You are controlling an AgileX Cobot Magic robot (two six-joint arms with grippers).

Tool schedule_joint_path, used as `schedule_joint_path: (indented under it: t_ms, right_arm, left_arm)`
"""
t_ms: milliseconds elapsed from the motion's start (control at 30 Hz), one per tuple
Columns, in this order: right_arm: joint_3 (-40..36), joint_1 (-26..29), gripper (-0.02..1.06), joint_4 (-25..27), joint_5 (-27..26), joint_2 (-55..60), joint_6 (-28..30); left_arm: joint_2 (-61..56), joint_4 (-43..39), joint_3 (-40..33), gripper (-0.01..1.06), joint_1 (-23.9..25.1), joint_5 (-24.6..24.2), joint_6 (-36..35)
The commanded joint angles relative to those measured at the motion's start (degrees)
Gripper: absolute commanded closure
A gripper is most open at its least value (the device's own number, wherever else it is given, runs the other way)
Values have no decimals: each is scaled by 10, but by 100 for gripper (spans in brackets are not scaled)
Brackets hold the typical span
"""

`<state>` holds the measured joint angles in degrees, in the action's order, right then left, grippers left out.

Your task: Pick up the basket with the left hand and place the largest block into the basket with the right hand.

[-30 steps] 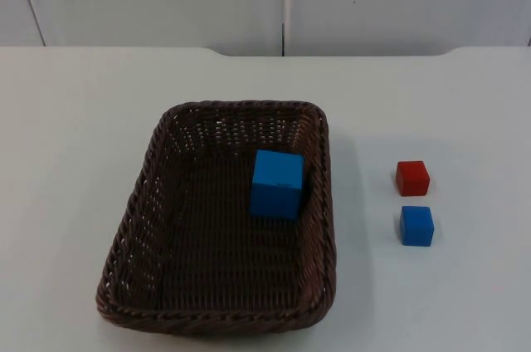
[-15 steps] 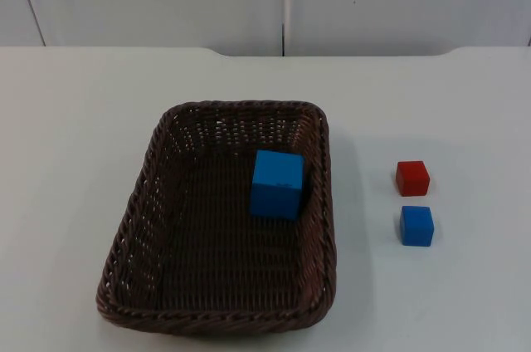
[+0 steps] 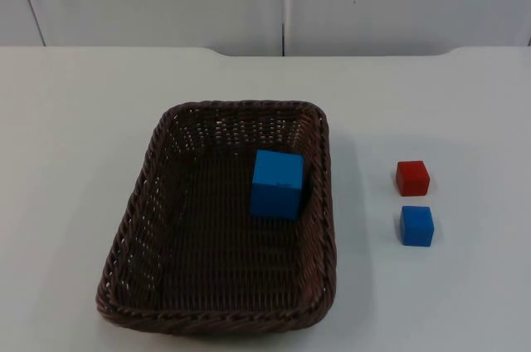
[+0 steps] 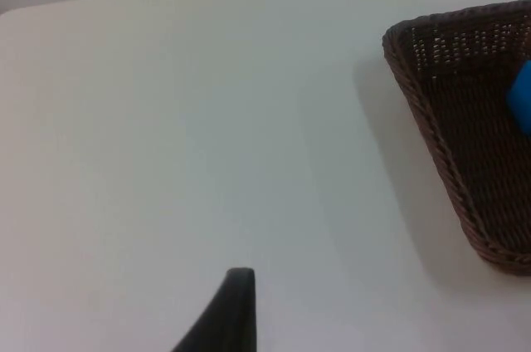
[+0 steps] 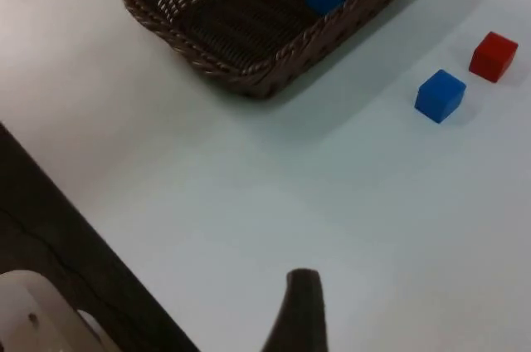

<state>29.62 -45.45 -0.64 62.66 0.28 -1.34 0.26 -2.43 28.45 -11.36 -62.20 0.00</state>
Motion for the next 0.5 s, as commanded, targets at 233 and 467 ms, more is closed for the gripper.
schedule_joint_path:
  t_ms: [233,467]
  right_arm:
    - [-1,2,38,-7,-8,-3,7]
    - [-1,2,38,-7,-8,-3,7]
  left_arm:
    - [-3,7,-2,0,0,6,0]
    - [-3,20,-2,0,0,6,23]
